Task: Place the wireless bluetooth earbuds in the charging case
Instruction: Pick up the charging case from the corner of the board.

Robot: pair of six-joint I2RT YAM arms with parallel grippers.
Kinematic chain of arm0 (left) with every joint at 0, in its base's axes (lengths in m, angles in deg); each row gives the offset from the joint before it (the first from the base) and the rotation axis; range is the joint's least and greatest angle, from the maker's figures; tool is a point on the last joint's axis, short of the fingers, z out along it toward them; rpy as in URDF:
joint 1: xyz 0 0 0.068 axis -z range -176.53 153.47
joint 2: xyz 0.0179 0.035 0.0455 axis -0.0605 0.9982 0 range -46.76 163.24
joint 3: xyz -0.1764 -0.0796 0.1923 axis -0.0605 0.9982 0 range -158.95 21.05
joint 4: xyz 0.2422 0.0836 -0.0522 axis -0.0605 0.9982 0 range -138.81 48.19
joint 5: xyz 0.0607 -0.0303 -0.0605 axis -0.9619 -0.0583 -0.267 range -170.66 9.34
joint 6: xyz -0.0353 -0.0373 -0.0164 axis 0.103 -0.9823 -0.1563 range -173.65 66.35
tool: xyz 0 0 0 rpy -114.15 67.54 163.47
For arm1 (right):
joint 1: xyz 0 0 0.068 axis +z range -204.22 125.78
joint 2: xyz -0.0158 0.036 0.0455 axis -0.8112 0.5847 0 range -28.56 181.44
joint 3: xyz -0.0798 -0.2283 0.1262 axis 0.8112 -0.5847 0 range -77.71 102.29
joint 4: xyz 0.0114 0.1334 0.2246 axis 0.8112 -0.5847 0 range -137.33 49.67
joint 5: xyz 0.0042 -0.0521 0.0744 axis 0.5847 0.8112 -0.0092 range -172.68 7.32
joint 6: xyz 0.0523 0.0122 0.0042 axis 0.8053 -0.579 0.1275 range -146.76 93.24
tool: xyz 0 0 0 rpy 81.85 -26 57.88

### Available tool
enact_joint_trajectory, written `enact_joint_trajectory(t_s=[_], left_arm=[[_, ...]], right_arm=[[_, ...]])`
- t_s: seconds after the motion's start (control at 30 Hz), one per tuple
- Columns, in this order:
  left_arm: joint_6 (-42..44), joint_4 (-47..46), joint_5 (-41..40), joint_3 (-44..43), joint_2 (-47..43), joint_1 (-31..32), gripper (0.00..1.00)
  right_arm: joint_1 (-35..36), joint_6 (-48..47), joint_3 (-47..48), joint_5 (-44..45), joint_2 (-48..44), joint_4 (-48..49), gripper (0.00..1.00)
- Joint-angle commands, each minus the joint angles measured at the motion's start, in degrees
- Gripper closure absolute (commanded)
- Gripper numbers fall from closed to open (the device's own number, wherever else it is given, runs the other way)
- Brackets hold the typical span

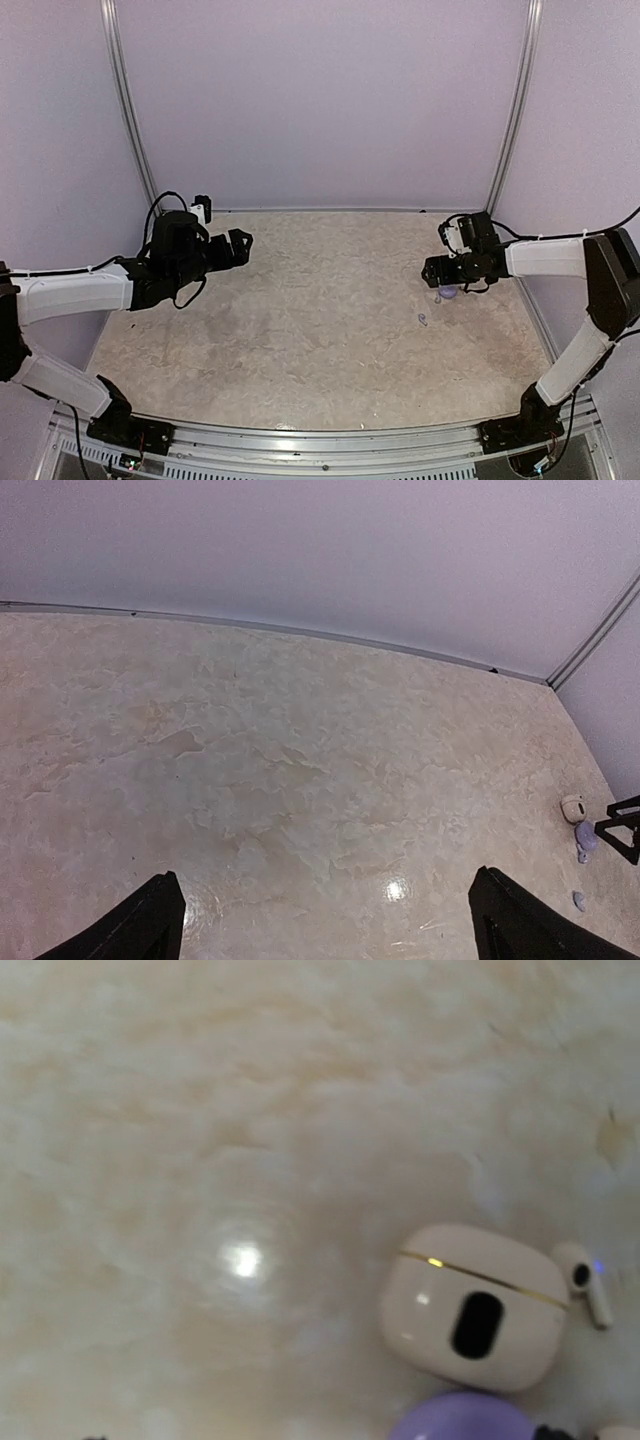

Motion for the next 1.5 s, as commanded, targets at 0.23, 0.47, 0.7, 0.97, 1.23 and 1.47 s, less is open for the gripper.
enact_joint_trajectory(t_s=[0.23,0.47,0.7,0.97,1.23,1.47], left_arm=[[-0.3,-0.5,0.1,-0.2,0.0,-0.8,0.01],[-0.5,-0.2,-0.2,-0.3,-0.5,-0.9,0.01],[-0.3,0.3,-0.6,-0.7,-0.8,-1.1,0.01],[-0.3,0.6,-0.6,-0.6,-1.1,-1.6,0.01],[-0.3,0.3,-0.4,-0.3,-1.2,-1.9,0.01],[-0.2,-0.3,-0.1,0.2,-0.9,-2.3,0.01]], right_arm=[[-3.7,-0.9,1.9,-1.0,6.2,1.5,0.15],[-4.3,-0.4,3.1,-1.0,9.1,2.9,0.2],[-4.7,-1.1,5.7,1.5,11.9,2.4,0.2],[-4.9,-1.2,6.5,1.5,13.9,3.2,0.21],[-4.9,-1.3,8.0,-0.8,15.9,3.1,0.3],[-4.7,-1.5,7.2,-3.0,14.8,3.7,0.46]])
